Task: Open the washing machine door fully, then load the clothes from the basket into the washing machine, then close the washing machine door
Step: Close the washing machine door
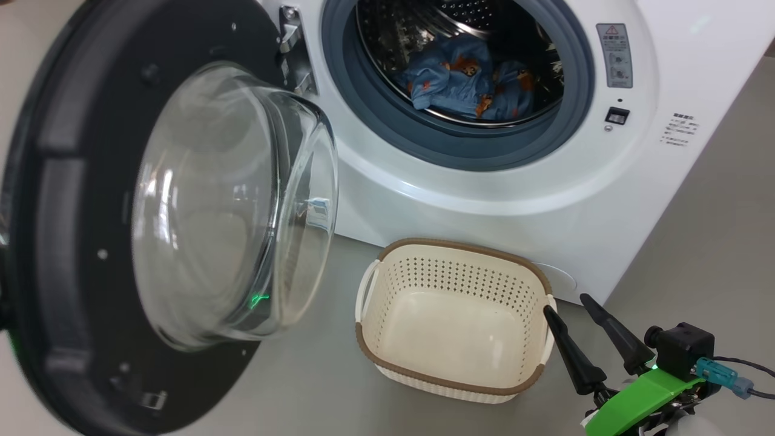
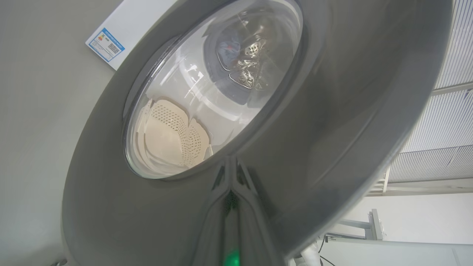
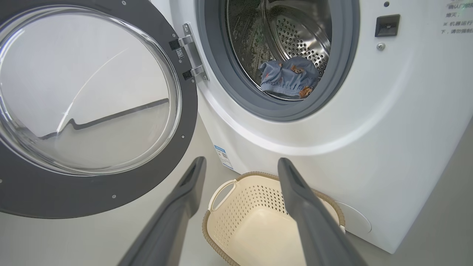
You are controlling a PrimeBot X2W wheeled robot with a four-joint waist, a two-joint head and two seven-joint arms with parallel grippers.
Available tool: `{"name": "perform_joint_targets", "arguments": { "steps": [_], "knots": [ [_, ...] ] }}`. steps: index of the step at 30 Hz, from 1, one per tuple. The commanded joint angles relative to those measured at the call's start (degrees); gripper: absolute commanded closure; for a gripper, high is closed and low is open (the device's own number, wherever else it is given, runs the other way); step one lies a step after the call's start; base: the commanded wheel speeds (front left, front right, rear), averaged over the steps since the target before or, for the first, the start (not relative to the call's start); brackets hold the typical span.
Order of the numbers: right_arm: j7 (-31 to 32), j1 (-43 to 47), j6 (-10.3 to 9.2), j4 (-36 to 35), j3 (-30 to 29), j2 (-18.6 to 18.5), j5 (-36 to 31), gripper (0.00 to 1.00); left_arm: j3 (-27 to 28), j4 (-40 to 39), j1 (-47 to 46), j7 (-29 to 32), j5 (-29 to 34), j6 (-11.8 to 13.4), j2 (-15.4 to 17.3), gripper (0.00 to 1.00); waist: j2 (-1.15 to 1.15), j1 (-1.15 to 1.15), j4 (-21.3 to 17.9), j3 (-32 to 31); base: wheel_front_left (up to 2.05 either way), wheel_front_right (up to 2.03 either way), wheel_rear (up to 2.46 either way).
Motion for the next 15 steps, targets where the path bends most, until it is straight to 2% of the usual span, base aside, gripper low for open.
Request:
{"name": "perform_joint_targets", "arguments": {
  "steps": [1,10,15],
  "knots": [
    [-0.69,0.70,0.09,-1.62,0.57,-0.01,0.01,0.00,2.03,-4.24,-0.45,1.45,-0.56,-0.17,1.94,1.00,0.00,0.00,-0.62,-0.17,0.00,0.00,0.00],
    [-0.69,0.60,0.09,-2.14,-0.88,0.98,-0.42,0.00,-1.26,-15.76,0.84,5.79,-1.38,-0.17,-2.80,1.00,0.00,0.00,-4.29,0.17,0.00,0.00,0.00],
    [-0.69,0.51,0.09,-2.38,-1.57,1.70,-0.62,0.00,-3.17,-18.13,-0.06,6.60,-1.30,-0.17,-4.87,1.00,0.00,0.00,-6.46,0.54,0.00,0.00,0.00]
  ]
}}
